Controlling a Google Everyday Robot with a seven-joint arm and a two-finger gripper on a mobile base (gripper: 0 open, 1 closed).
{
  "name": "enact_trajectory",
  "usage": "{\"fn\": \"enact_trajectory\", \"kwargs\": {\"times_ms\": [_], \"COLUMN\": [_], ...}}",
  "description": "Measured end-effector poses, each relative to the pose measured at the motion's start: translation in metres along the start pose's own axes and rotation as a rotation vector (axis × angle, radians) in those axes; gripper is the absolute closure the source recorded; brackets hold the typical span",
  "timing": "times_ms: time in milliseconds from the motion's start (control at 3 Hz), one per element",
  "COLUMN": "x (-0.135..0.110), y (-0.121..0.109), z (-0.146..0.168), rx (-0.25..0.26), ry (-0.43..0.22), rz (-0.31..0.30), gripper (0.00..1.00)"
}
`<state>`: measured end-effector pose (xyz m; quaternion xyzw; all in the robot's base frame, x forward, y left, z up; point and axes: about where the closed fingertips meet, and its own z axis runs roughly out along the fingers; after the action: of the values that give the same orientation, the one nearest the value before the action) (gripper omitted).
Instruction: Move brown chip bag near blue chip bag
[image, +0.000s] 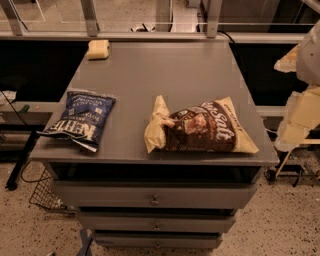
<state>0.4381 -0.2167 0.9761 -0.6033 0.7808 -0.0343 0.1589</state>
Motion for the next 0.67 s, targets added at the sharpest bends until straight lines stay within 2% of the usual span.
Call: {"fn": "enact_trajectory", "kwargs": {"times_ms": [333,667], "x": [0.000,-0.011], "y": [0.000,-0.007], "z": [0.000,0.015], "rx": [0.000,-0.026], "ry": [0.000,-0.037], "rz": [0.000,-0.015], "gripper": [0.00,0.00]}}
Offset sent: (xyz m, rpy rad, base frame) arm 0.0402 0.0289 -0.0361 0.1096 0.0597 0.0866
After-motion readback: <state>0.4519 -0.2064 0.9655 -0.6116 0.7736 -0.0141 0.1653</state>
